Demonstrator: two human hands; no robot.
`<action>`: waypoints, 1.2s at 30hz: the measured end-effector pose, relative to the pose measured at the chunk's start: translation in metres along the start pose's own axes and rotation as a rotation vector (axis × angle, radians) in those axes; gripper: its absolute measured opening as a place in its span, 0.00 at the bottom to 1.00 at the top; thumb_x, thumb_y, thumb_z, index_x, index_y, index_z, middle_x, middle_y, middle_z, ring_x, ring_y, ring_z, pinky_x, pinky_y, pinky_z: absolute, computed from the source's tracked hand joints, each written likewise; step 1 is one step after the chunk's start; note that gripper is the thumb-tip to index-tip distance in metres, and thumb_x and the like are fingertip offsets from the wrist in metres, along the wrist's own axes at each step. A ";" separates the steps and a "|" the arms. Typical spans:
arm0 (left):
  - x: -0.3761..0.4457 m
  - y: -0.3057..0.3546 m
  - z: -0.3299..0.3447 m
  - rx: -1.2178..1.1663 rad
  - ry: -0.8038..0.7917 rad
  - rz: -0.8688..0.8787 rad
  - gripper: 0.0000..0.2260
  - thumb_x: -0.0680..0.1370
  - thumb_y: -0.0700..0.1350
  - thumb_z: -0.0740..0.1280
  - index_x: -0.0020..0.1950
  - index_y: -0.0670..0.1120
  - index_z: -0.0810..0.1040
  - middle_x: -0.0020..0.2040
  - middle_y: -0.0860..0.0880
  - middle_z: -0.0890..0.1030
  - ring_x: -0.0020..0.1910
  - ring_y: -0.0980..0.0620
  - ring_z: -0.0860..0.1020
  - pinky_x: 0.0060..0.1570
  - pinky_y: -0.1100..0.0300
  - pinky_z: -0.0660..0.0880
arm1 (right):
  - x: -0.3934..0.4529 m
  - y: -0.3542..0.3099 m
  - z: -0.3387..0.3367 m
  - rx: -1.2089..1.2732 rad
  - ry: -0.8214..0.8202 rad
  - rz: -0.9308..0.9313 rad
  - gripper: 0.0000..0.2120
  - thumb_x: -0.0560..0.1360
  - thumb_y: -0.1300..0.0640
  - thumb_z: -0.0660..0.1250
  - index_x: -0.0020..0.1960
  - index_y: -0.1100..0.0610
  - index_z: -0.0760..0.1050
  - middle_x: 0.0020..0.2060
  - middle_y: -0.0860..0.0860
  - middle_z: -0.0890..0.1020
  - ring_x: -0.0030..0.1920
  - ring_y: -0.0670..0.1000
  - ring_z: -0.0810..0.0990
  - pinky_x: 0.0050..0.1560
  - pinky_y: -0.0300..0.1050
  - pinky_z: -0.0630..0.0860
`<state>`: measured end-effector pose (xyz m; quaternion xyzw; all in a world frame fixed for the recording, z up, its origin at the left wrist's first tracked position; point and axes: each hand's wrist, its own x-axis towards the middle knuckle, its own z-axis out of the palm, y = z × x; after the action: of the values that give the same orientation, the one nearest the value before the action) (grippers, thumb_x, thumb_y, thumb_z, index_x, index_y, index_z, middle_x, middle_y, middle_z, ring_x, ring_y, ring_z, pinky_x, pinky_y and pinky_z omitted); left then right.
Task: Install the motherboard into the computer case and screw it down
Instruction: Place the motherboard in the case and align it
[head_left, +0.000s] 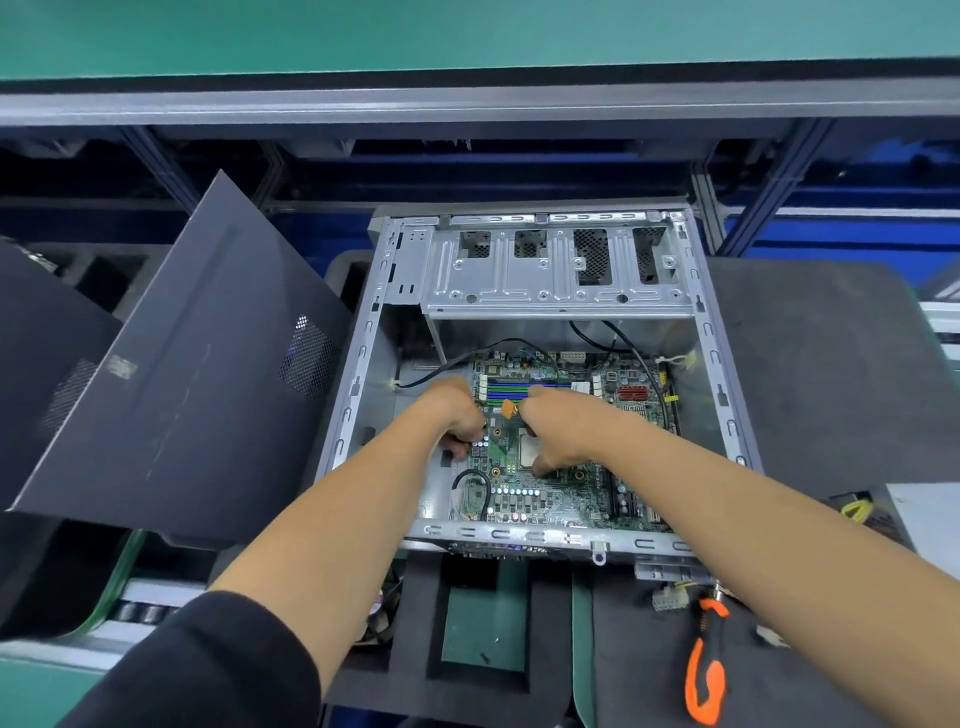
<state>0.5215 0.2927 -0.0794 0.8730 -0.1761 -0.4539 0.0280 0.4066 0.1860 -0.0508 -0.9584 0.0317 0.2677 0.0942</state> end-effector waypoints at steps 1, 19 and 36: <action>0.000 0.000 0.000 0.009 0.005 0.004 0.08 0.79 0.38 0.65 0.44 0.34 0.71 0.26 0.43 0.80 0.21 0.53 0.78 0.35 0.59 0.79 | 0.000 0.000 0.000 -0.004 0.003 -0.005 0.22 0.67 0.49 0.77 0.52 0.61 0.74 0.61 0.58 0.72 0.48 0.56 0.77 0.46 0.45 0.75; -0.008 0.009 0.004 0.172 0.110 -0.004 0.09 0.75 0.39 0.68 0.38 0.40 0.70 0.24 0.48 0.79 0.29 0.52 0.82 0.36 0.57 0.81 | -0.004 0.004 -0.008 0.114 0.037 -0.003 0.10 0.75 0.53 0.68 0.42 0.59 0.71 0.36 0.52 0.74 0.36 0.52 0.74 0.32 0.43 0.68; -0.016 -0.005 -0.023 -0.246 0.552 0.331 0.09 0.72 0.33 0.61 0.44 0.44 0.79 0.48 0.45 0.80 0.46 0.48 0.78 0.48 0.56 0.76 | -0.023 0.028 -0.033 0.670 0.429 0.044 0.20 0.83 0.48 0.50 0.53 0.58 0.76 0.41 0.49 0.78 0.39 0.50 0.74 0.41 0.48 0.69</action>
<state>0.5329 0.3000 -0.0544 0.9126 -0.2450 -0.2077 0.2530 0.4008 0.1527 -0.0155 -0.9077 0.1569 0.0383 0.3872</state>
